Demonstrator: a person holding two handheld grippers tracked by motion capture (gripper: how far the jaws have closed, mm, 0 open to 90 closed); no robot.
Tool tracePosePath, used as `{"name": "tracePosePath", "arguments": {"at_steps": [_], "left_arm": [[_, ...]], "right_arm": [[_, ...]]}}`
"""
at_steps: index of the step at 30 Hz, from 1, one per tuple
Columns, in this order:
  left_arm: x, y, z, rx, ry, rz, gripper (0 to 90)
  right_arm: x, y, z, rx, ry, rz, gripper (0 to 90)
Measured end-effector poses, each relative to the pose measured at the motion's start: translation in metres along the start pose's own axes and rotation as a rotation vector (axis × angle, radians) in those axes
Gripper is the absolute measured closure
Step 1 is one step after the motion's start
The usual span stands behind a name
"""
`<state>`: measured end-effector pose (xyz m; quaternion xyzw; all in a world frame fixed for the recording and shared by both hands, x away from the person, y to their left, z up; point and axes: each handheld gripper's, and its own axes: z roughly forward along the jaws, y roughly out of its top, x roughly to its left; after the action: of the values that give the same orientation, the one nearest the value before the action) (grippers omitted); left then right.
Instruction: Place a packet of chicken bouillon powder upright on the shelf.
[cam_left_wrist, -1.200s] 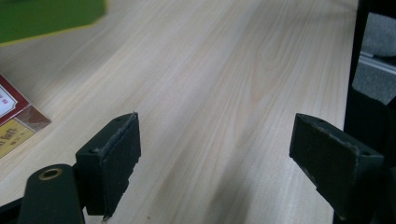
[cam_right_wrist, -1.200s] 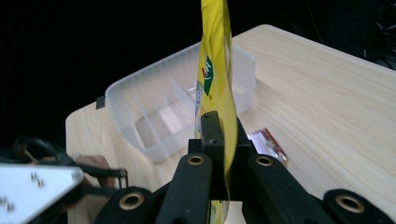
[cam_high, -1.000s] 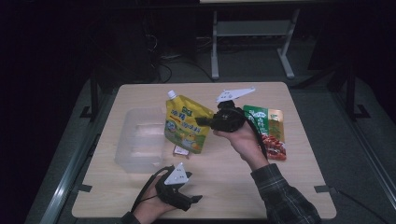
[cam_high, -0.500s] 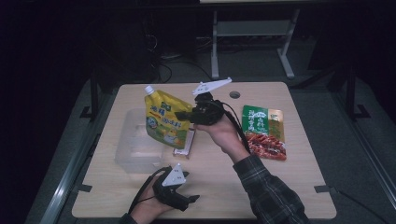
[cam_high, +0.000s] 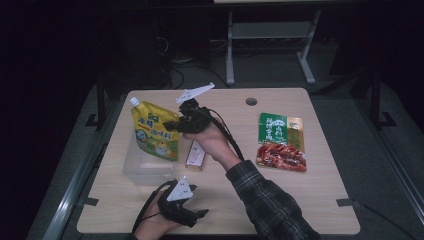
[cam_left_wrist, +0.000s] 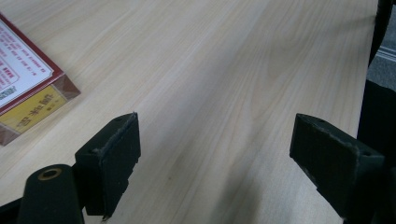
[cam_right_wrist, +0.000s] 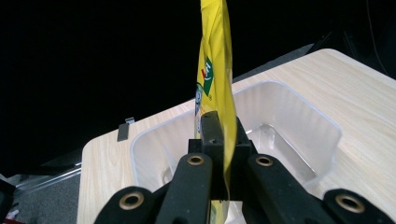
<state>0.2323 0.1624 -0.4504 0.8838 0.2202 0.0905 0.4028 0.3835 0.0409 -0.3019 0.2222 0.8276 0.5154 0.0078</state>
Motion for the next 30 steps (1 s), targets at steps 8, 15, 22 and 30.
{"name": "tracePosePath", "arguments": {"at_steps": [8, 15, 22, 30], "left_arm": [[0.001, -0.001, -0.001, -0.008, 0.003, -0.009, 15.7], [0.001, 0.000, -0.004, 0.001, 0.005, -0.006, 15.8], [0.002, 0.000, -0.004, 0.004, 0.008, -0.004, 15.7], [0.002, -0.001, -0.004, 0.006, 0.004, -0.008, 15.7]], "right_arm": [[0.001, -0.002, 0.018, 0.014, 0.013, 0.017, 90.0], [0.002, -0.008, 0.032, 0.039, 0.019, 0.016, 90.0], [0.003, -0.015, 0.043, 0.070, -0.001, 0.022, 90.0], [0.005, -0.021, 0.051, 0.091, -0.028, 0.016, 90.0]]}}
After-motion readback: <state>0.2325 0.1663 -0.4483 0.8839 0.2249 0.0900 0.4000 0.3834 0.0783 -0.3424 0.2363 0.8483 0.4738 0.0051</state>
